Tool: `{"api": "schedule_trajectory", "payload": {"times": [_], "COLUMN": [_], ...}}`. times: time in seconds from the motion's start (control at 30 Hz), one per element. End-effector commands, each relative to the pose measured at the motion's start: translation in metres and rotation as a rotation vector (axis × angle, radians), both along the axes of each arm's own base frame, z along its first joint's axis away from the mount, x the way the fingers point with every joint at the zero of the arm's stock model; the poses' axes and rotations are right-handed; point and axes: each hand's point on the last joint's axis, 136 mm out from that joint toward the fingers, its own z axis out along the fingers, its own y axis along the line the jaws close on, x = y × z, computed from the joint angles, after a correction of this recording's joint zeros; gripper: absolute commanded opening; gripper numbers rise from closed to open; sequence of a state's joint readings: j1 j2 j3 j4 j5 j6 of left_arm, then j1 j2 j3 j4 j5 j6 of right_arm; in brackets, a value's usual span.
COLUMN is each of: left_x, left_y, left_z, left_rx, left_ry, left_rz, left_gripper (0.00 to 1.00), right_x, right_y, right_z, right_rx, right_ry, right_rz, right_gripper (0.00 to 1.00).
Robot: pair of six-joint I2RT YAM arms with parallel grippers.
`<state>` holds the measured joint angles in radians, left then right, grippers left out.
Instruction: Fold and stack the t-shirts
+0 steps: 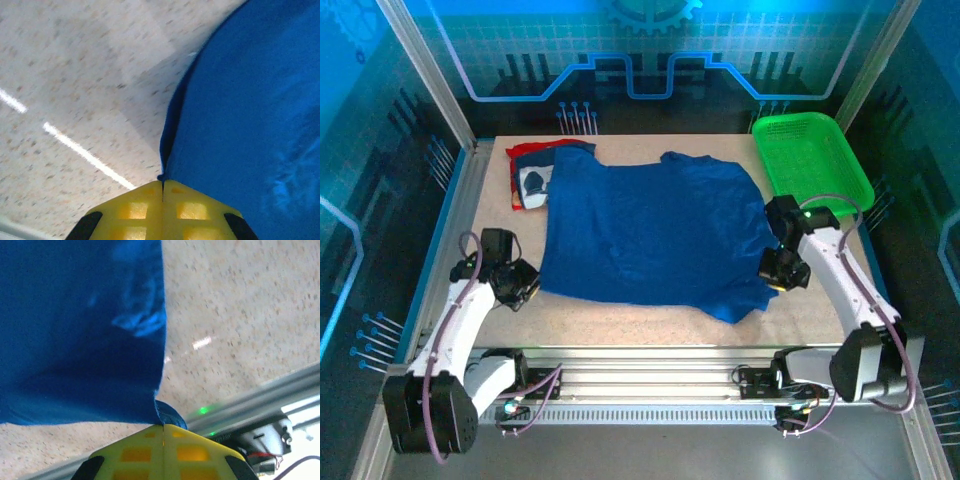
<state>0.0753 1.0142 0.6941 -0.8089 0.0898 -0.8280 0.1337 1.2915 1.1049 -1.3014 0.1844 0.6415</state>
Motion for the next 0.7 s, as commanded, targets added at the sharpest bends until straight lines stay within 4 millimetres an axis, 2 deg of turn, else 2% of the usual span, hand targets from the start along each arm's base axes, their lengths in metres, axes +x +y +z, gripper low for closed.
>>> {"api": "schedule_trajectory", "payload": {"times": [0.0,0.4,0.67], "left_x": [0.033,0.083,0.103], "left_y": [0.002,0.001,0.001], "left_z": [0.021,0.039,0.035], "left_rx": [0.032,0.039,0.042], "left_ry": [-0.098,-0.163,-0.159], "left_rz": [-0.05,-0.121,-0.141], "left_gripper": [0.0,0.0,0.0], "right_x": [0.035,0.107,0.152], "right_y": [-0.004,-0.014,-0.025], "right_z": [0.006,0.018,0.027], "right_rx": [-0.009,-0.058,-0.144], "right_ry": [-0.074,-0.136,-0.168], "right_rz": [0.023,0.112,0.211], "right_gripper": [0.0,0.0,0.0]}}
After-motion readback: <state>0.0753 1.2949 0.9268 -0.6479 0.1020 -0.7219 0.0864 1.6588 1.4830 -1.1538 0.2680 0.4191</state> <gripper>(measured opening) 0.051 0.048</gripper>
